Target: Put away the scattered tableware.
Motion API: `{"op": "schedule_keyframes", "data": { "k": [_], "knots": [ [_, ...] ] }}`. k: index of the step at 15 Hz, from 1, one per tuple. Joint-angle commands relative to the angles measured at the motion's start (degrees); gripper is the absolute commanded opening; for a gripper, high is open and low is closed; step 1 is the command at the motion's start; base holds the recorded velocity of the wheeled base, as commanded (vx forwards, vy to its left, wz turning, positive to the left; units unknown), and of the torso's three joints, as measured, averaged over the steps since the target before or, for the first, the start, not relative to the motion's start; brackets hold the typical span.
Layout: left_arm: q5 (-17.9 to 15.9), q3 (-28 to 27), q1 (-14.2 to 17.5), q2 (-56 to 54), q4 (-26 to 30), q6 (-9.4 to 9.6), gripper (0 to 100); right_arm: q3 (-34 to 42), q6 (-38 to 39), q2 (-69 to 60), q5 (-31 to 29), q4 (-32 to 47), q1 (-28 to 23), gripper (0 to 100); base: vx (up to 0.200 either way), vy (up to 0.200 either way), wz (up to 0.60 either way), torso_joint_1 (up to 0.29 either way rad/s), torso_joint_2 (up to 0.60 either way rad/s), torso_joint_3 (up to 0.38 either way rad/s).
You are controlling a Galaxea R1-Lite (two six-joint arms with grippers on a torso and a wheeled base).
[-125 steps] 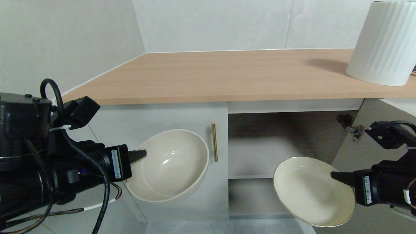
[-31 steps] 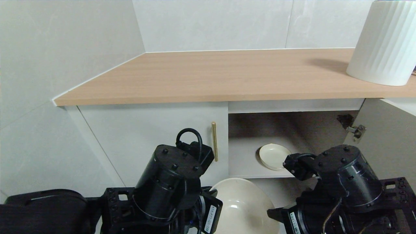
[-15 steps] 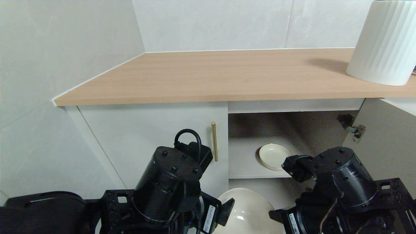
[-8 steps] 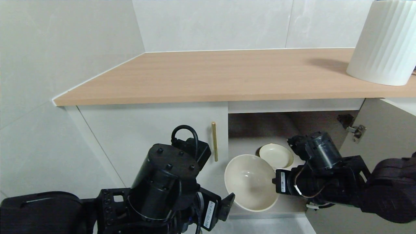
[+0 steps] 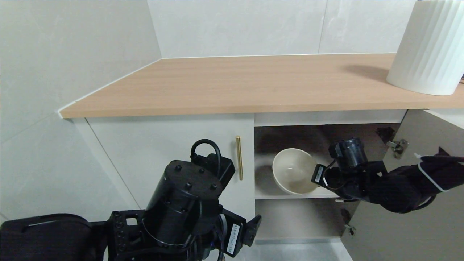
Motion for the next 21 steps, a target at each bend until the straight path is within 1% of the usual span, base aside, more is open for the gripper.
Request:
{"op": "schedule_keyframes", "data": {
  "k": [1, 5, 11, 21],
  "knots": [
    [0.03, 0.01, 0.00, 0.12, -0.03, -0.01, 100, -1.50, 1.17, 4.91, -1.61, -2.39, -2.82, 0, 0.000, 0.000, 0.00, 0.000, 0.00, 0.000],
    [0.03, 0.01, 0.00, 0.12, -0.03, -0.01, 100, -4.32, 3.45, 6.49, -1.70, -3.44, -6.60, 0, 0.000, 0.000, 0.00, 0.000, 0.00, 0.000],
    [0.03, 0.01, 0.09, 0.12, 0.06, -0.01, 100, -6.78, 3.71, 10.18, -3.11, -3.44, -9.15, 0, 0.000, 0.000, 0.00, 0.000, 0.00, 0.000],
    [0.82, -0.08, 0.09, 0.39, -0.03, -0.01, 100, -7.92, 3.63, 12.38, -4.16, -3.44, -9.24, 0, 0.000, 0.000, 0.00, 0.000, 0.00, 0.000]
  ]
}}
